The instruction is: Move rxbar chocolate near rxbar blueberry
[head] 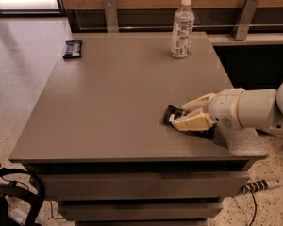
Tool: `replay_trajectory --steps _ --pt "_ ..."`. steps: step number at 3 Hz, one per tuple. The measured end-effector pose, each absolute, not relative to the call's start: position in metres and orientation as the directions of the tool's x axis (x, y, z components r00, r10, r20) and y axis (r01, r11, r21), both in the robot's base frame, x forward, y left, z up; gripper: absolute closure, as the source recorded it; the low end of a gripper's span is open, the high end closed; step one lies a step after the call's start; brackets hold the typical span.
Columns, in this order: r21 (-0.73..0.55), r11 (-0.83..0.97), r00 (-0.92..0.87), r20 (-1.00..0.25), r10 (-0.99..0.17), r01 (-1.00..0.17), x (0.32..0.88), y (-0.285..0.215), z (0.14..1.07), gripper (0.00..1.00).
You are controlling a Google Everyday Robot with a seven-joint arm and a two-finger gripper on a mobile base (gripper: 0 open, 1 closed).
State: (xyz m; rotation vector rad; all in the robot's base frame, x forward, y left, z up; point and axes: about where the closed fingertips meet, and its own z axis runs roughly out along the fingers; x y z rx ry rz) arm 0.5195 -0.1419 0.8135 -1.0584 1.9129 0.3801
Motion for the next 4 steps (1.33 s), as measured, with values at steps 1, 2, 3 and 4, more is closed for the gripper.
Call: replay_trajectory --steps 1,2,3,4 --pt "-0.144 0.588 -0.239 -0.818 -0.523 -0.796 0.5195 -0.1418 0.8137 1.00" --pt "-0.143 0.588 -0.239 -0.818 -0.523 -0.796 0.5196 -0.1417 0.8137 1.00" --pt "-0.143 0.588 -0.239 -0.818 -0.523 -0.796 0.5196 -0.1417 0.8137 1.00" --pt "-0.143 0.588 -0.239 -0.818 -0.523 -0.796 0.5196 -0.1418 0.8138 1.00"
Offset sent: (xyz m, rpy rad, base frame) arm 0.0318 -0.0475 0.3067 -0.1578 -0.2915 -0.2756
